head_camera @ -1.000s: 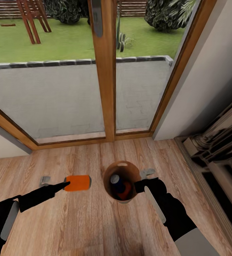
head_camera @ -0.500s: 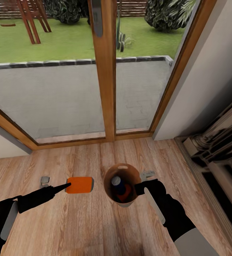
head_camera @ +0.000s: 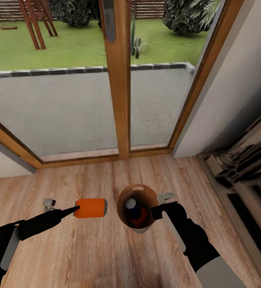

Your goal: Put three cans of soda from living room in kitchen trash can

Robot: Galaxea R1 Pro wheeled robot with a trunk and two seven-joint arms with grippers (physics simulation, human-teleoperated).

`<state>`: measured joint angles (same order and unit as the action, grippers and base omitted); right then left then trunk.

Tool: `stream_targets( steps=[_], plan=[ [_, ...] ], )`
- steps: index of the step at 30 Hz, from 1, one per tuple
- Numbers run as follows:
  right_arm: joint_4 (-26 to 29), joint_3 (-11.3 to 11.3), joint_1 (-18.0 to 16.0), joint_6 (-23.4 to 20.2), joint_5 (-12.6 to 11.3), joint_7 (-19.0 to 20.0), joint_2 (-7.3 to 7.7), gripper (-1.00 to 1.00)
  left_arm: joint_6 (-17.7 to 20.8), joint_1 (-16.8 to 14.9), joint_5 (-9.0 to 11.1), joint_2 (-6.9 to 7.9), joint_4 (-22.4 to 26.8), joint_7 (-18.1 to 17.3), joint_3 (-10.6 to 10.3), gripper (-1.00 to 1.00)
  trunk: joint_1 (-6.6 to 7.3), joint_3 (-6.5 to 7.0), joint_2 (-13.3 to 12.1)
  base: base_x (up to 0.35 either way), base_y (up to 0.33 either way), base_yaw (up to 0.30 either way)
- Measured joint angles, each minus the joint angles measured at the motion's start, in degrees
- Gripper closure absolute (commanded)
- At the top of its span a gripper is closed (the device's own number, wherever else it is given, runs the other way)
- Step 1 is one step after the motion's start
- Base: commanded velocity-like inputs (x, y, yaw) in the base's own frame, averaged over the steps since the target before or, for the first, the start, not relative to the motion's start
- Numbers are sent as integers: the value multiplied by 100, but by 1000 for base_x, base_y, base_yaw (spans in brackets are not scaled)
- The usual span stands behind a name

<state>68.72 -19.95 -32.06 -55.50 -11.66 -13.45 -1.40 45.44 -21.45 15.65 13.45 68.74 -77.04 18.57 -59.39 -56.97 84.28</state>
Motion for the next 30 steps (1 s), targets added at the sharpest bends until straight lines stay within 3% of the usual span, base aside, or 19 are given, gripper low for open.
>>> stream_targets(
  steps=[7, 10, 15, 20, 24, 30],
  plan=[
    [-2, -6, 0, 0, -3, 0, 0, 100, 0, 0, 54, -5, 0, -40, -17, 100, 0, 0, 0, 0, 0, 0],
    [-3, -6, 0, 0, -3, 0, -1, 100, 2, 0, 317, -28, -7, -44, -44, 100, 0, 0, 0, 0, 0, 0],
    [-11, -7, 0, 0, -2, 0, -7, 100, 0, 0, 505, -43, -16, -45, -60, 100, 0, 0, 0, 0, 0, 0],
    [-199, -10, 1, 222, -7, 0, -8, 100, 0, 0, 534, -50, -17, -46, -57, 100, 0, 0, 0, 0, 0, 0],
    [-782, -7, 1, 609, 14, -2, -13, 100, -1, 0, 542, -52, -17, -45, -61, 100, 0, 0, 0, 0, 0, 0],
    [-859, -10, 0, 702, -13, 0, -26, 100, 0, 0, 591, -111, -18, -46, -64, 100, 0, 0, 0, 0, 0, 0]
  ],
)
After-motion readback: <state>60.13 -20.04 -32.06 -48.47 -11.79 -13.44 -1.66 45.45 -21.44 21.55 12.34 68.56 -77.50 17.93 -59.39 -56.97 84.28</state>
